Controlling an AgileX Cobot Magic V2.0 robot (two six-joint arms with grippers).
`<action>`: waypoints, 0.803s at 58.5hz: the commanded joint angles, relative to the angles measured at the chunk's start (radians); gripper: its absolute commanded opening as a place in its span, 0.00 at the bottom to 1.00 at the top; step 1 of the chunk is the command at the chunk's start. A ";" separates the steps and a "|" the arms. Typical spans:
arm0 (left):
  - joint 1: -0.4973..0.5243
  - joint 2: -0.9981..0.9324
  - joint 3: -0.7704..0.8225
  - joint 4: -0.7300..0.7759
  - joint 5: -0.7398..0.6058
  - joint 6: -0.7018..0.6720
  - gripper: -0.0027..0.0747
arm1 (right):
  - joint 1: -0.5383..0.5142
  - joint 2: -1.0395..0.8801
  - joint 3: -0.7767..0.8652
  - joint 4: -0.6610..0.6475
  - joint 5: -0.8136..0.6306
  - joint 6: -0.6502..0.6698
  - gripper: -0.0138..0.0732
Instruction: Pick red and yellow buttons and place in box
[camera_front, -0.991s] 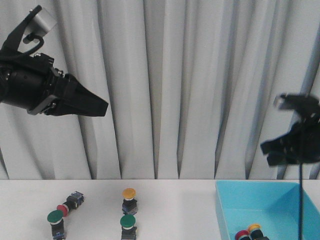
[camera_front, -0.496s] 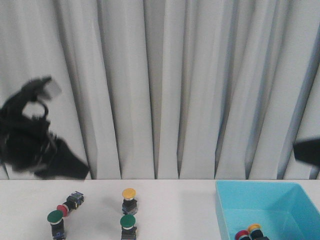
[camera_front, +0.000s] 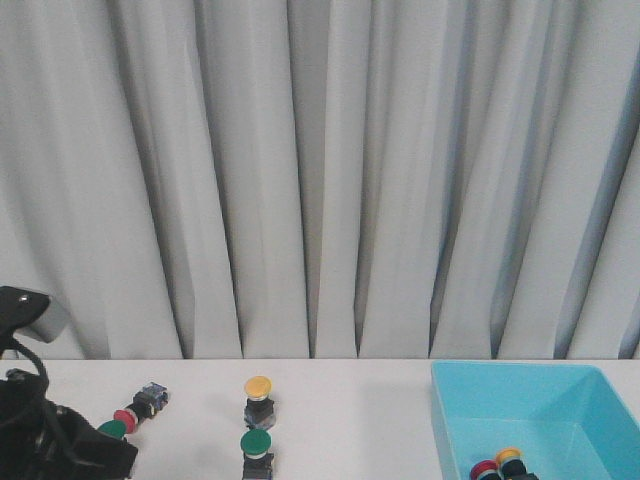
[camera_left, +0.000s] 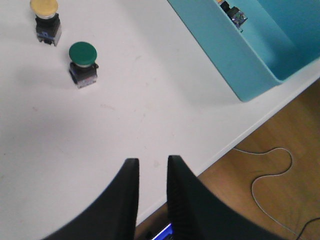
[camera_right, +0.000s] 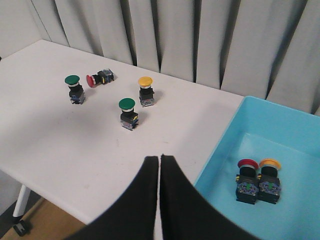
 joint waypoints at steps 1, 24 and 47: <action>-0.003 -0.048 -0.019 -0.046 -0.040 0.001 0.21 | -0.003 -0.015 -0.022 0.044 -0.027 -0.007 0.15; -0.003 -0.057 -0.019 -0.046 -0.002 0.001 0.21 | -0.003 -0.022 -0.022 0.043 -0.021 -0.007 0.15; -0.003 -0.057 -0.019 -0.039 -0.007 0.009 0.21 | -0.003 -0.022 -0.022 0.043 -0.021 -0.007 0.15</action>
